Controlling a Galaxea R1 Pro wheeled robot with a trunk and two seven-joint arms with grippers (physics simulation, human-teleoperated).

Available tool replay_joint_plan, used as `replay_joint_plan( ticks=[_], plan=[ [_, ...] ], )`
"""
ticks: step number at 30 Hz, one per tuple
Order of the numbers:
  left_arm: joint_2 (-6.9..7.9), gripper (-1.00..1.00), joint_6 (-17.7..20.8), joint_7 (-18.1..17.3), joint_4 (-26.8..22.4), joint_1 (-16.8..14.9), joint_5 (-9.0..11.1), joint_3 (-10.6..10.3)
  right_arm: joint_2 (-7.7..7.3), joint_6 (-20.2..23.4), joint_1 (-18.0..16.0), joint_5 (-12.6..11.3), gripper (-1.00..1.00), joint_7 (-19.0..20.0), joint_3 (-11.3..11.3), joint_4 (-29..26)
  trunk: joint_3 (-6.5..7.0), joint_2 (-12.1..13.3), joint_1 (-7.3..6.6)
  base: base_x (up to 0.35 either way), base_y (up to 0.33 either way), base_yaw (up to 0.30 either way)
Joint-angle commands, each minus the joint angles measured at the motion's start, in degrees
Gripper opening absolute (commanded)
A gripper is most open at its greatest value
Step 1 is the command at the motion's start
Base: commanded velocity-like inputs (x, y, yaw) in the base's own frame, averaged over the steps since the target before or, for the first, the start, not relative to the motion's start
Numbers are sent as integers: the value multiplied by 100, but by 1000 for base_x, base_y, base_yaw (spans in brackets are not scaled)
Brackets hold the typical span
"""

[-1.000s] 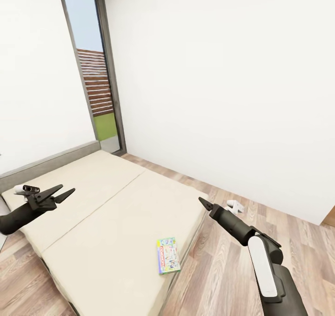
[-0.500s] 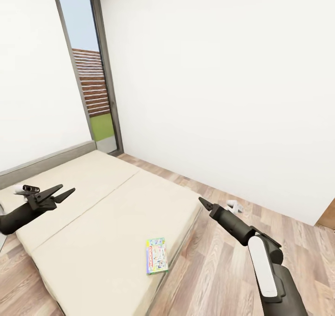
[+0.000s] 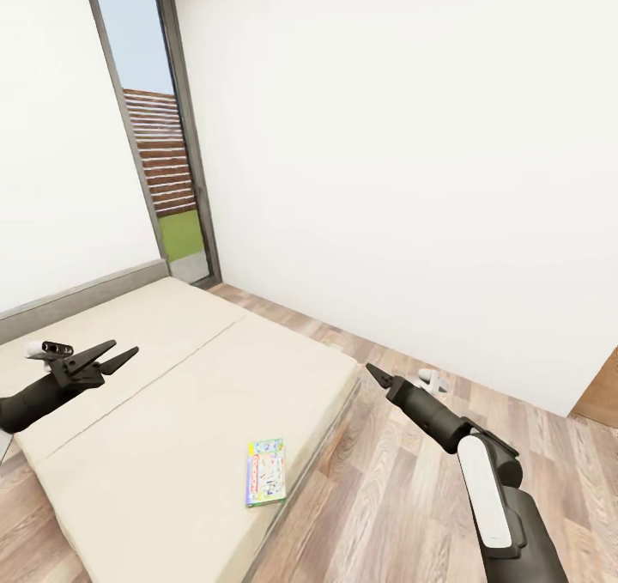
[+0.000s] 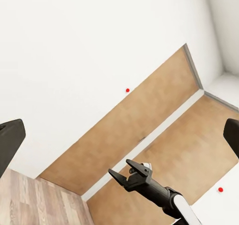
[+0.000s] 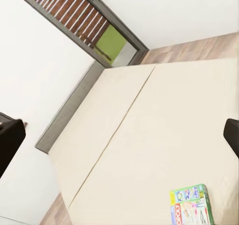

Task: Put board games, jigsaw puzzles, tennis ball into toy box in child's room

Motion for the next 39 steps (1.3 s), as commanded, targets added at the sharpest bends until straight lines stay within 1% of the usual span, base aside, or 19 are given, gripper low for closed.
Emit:
replay_joint_plan(
  ticks=[1,16,31,34,39],
  plan=[
    [1,100,61,-23,-1,-6,-6,1,6,40,-6,-7,100,24,-18,-2,-13,-13,4,15,-224,0],
    [1,100,61,-23,-1,-6,-6,1,6,40,-3,-11,100,24,-15,-2,-13,-13,4,78,-217,0],
    [1,100,61,-23,-1,-5,-6,1,6,40,-9,1,100,24,-13,-2,-13,-13,4,21,-102,2],
    [1,100,61,-23,-1,-4,-6,1,6,40,-9,1,100,24,-13,-2,-13,-13,4,2,-149,102],
    [1,100,61,-23,-1,-6,-6,1,13,40,-6,2,100,24,-13,-2,-13,-13,4,49,-146,235]
  ],
)
